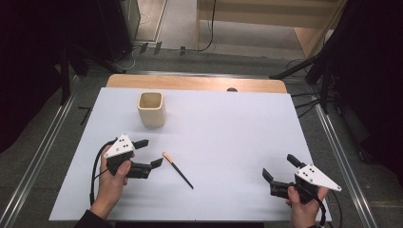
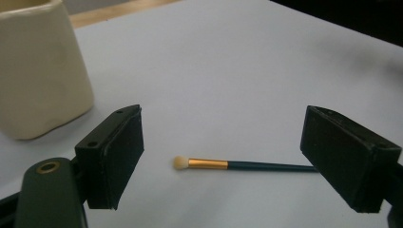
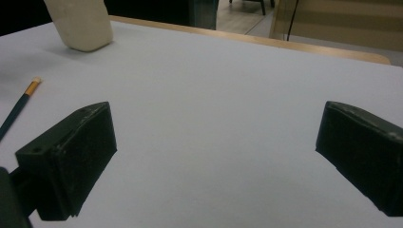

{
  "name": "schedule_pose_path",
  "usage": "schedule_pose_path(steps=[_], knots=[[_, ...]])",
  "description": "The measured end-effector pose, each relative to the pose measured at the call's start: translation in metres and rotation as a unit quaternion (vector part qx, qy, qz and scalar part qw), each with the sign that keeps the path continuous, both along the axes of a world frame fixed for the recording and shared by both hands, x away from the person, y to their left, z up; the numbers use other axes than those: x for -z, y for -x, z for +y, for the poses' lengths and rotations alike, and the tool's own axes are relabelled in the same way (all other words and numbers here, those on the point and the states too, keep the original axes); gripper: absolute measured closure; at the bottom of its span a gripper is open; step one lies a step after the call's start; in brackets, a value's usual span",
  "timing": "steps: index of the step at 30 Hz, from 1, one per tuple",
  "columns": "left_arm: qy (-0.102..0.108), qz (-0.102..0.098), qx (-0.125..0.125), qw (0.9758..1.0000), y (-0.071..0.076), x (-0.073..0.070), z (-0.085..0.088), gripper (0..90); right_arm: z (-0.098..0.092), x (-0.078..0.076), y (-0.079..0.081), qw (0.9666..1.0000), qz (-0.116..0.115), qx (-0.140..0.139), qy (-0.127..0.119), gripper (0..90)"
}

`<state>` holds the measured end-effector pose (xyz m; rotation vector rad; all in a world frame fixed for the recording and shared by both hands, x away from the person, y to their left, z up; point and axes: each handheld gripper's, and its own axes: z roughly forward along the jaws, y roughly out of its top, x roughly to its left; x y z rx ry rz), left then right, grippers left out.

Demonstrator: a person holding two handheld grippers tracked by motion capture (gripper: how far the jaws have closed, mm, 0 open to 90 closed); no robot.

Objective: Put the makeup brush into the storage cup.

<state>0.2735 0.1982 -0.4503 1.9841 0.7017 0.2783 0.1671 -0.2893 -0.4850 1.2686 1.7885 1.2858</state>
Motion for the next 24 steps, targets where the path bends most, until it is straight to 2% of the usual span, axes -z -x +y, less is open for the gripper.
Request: schedule_pose_path(steps=[2, 3, 4, 5, 6, 7, 8, 10, 13, 14, 15, 19, 20, 21, 24], knots=[[-0.013, 0.009, 0.013, 0.9998, -0.003, 0.001, -0.004, 15.7, 0.0, 0.0, 0.0, 1.0, 0.0, -0.001, 0.0, 0.2], [-0.027, 0.013, 0.022, 0.9993, -0.005, 0.002, -0.007, 15.7, 0.0, 0.0, 0.0, 1.0, 0.0, -0.001, 0.0, 0.2], [-0.027, 0.013, 0.022, 0.9993, -0.005, 0.002, -0.007, 15.7, 0.0, 0.0, 0.0, 1.0, 0.0, -0.002, 0.0, 0.2], [-0.044, 0.02, 0.025, 0.9985, -0.008, 0.004, -0.012, 15.8, 0.001, 0.0, 0.0, 1.0, 0.001, -0.002, -0.001, 0.2], [-0.044, 0.02, 0.025, 0.9985, -0.008, 0.004, -0.012, 15.9, 0.001, 0.0, 0.0, 1.0, 0.001, -0.002, 0.0, 0.2], [-0.066, 0.023, 0.03, 0.9971, -0.01, 0.006, -0.017, 15.9, 0.001, 0.001, 0.0, 1.0, 0.002, -0.002, 0.0, 0.2], [-0.066, 0.023, 0.03, 0.9971, -0.01, 0.006, -0.017, 15.9, 0.001, 0.001, -0.001, 1.0, 0.003, -0.003, 0.0, 0.2], [-0.083, 0.024, 0.034, 0.9957, -0.012, 0.007, -0.022, 15.9, 0.002, 0.001, -0.001, 1.0, 0.003, -0.004, 0.001, 0.2], [-0.098, 0.032, 0.042, 0.9938, -0.015, 0.009, -0.026, 16.0, 0.002, 0.001, -0.001, 1.0, 0.002, -0.006, 0.002, 0.2], [-0.11, 0.033, 0.045, 0.9923, -0.017, 0.009, -0.028, 16.2, 0.002, 0.001, -0.001, 1.0, 0.003, -0.007, 0.002, 0.2], [-0.11, 0.033, 0.045, 0.9923, -0.017, 0.009, -0.028, 16.3, 0.002, 0.001, -0.001, 1.0, 0.003, -0.007, 0.002, 0.2], [-0.147, 0.031, 0.056, 0.987, -0.019, 0.011, -0.033, 17.7, 0.002, 0.001, -0.001, 1.0, 0.005, -0.006, 0.001, 0.2], [-0.16, 0.03, 0.063, 0.9846, -0.02, 0.012, -0.035, 18.4, 0.003, 0.001, -0.001, 1.0, 0.006, -0.006, 0.002, 0.2], [-0.16, 0.03, 0.063, 0.9846, -0.02, 0.012, -0.035, 18.5, 0.003, 0.002, -0.002, 1.0, 0.006, -0.007, 0.002, 0.2], [-0.177, 0.032, 0.074, 0.9809, -0.022, 0.013, -0.04, 18.9, 0.003, 0.002, -0.002, 0.9999, 0.007, -0.008, 0.002, 0.2]])
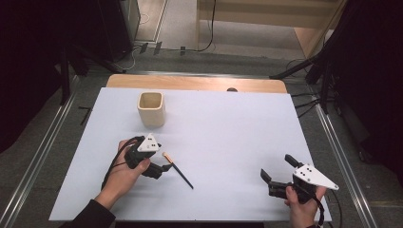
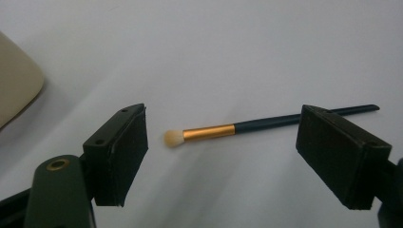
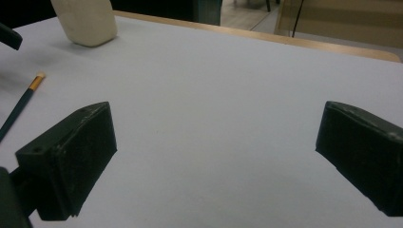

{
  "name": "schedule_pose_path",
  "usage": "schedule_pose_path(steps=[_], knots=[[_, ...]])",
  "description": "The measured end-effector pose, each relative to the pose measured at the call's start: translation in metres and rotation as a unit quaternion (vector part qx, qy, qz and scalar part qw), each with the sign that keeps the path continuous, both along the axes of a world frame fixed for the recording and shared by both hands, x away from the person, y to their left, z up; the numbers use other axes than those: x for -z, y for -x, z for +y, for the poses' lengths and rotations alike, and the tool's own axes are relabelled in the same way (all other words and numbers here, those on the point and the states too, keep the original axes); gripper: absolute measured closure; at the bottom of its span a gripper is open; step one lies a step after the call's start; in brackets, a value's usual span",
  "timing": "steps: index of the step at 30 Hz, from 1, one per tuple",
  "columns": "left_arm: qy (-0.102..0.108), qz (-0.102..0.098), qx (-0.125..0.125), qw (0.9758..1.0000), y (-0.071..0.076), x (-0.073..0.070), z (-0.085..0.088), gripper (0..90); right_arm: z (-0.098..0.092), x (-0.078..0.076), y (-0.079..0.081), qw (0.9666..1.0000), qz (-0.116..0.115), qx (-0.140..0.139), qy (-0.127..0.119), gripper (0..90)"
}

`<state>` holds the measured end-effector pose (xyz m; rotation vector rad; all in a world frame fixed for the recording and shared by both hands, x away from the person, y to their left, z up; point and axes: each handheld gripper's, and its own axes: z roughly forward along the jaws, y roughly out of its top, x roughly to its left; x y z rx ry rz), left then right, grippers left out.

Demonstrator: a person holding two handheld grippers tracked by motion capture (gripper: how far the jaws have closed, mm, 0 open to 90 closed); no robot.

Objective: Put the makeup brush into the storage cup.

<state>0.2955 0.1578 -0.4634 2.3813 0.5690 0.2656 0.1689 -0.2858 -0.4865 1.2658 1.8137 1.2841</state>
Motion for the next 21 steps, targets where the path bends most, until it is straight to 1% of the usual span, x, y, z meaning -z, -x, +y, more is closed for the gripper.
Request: schedule_pose_path(steps=[4, 7, 9, 10, 11, 13, 14, 15, 17, 19, 21], knots=[[-0.019, 0.001, 0.015, 0.9997, -0.002, 0.001, -0.008, 19.5, 0.0, 0.001, -0.001, 1.0, 0.002, 0.0, -0.001, 0.2], [-0.034, 0.0, 0.028, 0.999, -0.003, 0.001, -0.012, 20.1, 0.0, 0.001, -0.001, 1.0, 0.003, -0.001, -0.001, 0.2], [-0.039, 0.001, 0.032, 0.9987, -0.004, 0.001, -0.016, 21.1, 0.001, 0.001, -0.001, 1.0, 0.004, -0.002, 0.0, 0.2], [-0.049, 0.002, 0.04, 0.998, -0.004, 0.0, -0.018, 21.4, 0.001, 0.001, -0.001, 1.0, 0.004, -0.002, 0.001, 0.2], [-0.049, 0.002, 0.04, 0.998, -0.004, 0.0, -0.018, 21.6, 0.001, 0.001, -0.001, 1.0, 0.004, -0.002, 0.001, 0.2], [-0.056, 0.001, 0.045, 0.9975, -0.005, 0.001, -0.021, 21.8, 0.001, 0.001, -0.001, 1.0, 0.005, -0.002, 0.0, 0.2], [-0.063, 0.0, 0.049, 0.9968, -0.005, 0.001, -0.022, 22.3, 0.001, 0.001, -0.001, 1.0, 0.005, -0.002, 0.0, 0.2], [-0.064, 0.001, 0.05, 0.9967, -0.005, 0.001, -0.023, 22.4, 0.001, 0.002, -0.001, 1.0, 0.006, -0.002, 0.0, 0.3], [-0.074, -0.002, 0.056, 0.9957, -0.006, 0.002, -0.026, 23.5, 0.001, 0.002, -0.001, 1.0, 0.006, -0.002, 0.001, 0.2], [-0.082, 0.001, 0.063, 0.9947, -0.008, 0.002, -0.028, 24.1, 0.001, 0.002, -0.002, 1.0, 0.006, -0.002, 0.001, 0.2], [-0.084, 0.001, 0.067, 0.9942, -0.01, 0.001, -0.029, 28.0, 0.001, 0.001, -0.001, 1.0, 0.006, -0.002, 0.001, 0.2]])
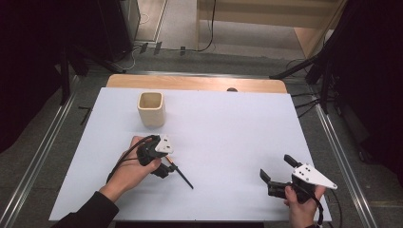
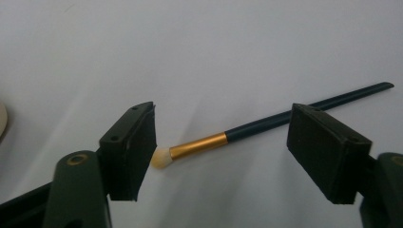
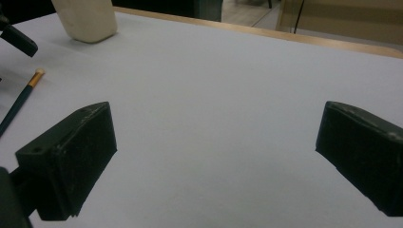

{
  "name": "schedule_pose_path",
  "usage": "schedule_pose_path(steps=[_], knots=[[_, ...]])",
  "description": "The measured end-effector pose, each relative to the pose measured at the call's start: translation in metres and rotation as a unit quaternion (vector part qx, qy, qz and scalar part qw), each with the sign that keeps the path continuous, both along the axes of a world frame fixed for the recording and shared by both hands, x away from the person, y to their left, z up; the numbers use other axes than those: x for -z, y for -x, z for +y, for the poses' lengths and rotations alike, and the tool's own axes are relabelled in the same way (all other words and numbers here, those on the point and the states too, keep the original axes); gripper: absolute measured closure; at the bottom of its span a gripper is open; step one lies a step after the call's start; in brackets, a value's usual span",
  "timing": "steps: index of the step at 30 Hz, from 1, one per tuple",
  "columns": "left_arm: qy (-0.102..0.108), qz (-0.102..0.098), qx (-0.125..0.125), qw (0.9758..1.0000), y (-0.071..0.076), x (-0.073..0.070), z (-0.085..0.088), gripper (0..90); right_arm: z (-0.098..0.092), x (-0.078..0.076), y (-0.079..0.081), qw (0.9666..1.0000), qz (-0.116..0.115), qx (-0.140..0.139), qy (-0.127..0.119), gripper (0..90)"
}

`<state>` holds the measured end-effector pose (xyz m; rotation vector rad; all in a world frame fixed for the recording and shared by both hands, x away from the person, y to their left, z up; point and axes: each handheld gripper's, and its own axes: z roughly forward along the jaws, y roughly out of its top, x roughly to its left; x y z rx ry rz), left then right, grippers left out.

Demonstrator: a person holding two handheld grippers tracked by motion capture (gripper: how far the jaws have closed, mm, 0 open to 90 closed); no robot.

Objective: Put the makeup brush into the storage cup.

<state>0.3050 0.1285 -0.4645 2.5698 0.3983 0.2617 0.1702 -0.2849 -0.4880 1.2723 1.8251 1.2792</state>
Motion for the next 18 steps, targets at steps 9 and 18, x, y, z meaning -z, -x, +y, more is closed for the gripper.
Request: schedule_pose_path(steps=[9, 18], knots=[[-0.012, 0.026, 0.013, 0.9995, -0.005, -0.006, -0.011, 26.1, 0.0, 0.001, -0.001, 1.0, 0.0, -0.002, 0.003, 0.2], [-0.035, 0.033, 0.04, 0.998, -0.005, -0.004, -0.018, 28.4, -0.001, 0.001, -0.001, 1.0, 0.002, -0.003, 0.002, 0.3]])
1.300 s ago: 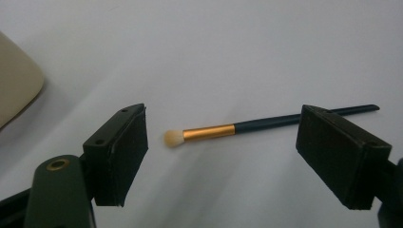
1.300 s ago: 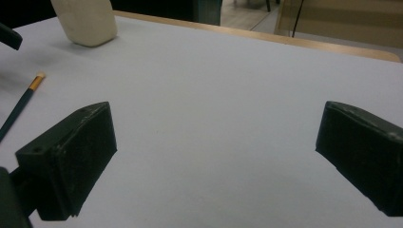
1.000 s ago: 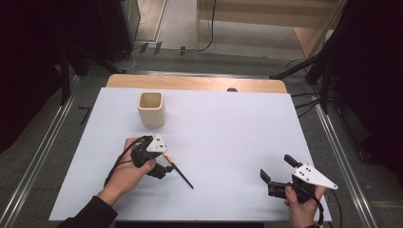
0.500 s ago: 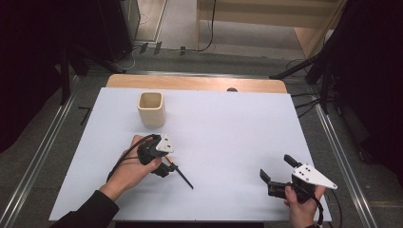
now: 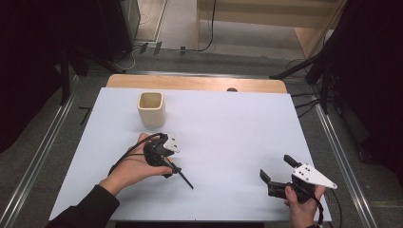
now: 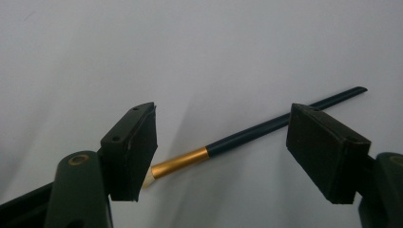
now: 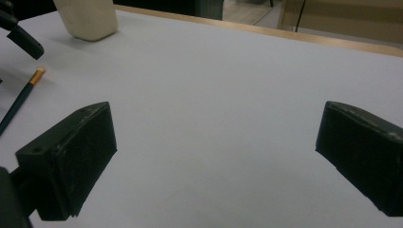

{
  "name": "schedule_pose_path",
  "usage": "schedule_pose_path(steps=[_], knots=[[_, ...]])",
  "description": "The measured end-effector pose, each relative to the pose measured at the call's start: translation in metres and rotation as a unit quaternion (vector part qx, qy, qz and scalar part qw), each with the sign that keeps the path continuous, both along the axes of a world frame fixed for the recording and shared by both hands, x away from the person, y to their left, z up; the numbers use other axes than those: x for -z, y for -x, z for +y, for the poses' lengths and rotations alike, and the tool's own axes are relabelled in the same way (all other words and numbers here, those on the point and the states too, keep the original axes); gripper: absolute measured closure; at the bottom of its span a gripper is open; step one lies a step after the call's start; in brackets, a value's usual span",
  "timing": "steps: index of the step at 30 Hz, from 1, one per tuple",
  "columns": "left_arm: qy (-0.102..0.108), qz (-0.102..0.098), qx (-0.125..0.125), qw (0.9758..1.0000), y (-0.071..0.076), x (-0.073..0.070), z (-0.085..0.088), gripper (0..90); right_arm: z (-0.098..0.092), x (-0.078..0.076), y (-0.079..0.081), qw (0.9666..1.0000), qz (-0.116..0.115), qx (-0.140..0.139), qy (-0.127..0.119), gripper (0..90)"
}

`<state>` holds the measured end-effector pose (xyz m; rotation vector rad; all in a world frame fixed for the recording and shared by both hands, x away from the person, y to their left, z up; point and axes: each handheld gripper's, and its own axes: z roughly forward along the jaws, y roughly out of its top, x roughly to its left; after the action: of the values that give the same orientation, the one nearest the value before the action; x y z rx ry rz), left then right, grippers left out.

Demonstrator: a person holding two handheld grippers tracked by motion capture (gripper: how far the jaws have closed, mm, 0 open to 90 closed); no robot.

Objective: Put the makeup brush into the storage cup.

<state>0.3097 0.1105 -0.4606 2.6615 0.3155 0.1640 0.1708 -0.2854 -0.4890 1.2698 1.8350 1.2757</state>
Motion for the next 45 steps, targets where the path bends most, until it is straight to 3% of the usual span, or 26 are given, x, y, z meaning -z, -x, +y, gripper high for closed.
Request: schedule_pose_path(steps=[5, 11, 22, 29, 35, 43, 45], knots=[[-0.03, -0.005, 0.018, 0.9994, 0.002, 0.0, -0.005, 32.0, 0.001, 0.0, -0.001, 1.0, 0.003, -0.001, -0.003, 0.3], [-0.051, -0.009, 0.041, 0.9978, 0.001, 0.005, -0.009, 36.4, 0.002, 0.001, -0.001, 1.0, 0.004, -0.005, -0.002, 0.4], [-0.081, -0.011, 0.064, 0.9946, -0.002, 0.013, -0.013, 40.1, 0.002, 0.002, -0.002, 0.9999, 0.007, -0.01, 0.0, 1.6], [-0.088, 0.004, 0.07, 0.9937, -0.004, 0.014, -0.015, 43.5, 0.002, 0.002, -0.002, 0.9999, 0.009, -0.011, 0.0, 2.0], [-0.09, 0.04, 0.071, 0.9926, -0.007, 0.013, -0.017, 57.2, 0.003, 0.002, -0.002, 0.9999, 0.009, -0.012, 0.0, 2.2], [-0.091, 0.051, 0.074, 0.9918, -0.004, 0.012, -0.018, 84.0, 0.003, 0.004, -0.003, 0.9998, 0.016, -0.015, 0.001, 2.4], [-0.088, 0.049, 0.069, 0.9924, -0.003, 0.012, -0.017, 84.2, 0.004, 0.005, -0.004, 0.9997, 0.017, -0.017, 0.001, 2.4]])
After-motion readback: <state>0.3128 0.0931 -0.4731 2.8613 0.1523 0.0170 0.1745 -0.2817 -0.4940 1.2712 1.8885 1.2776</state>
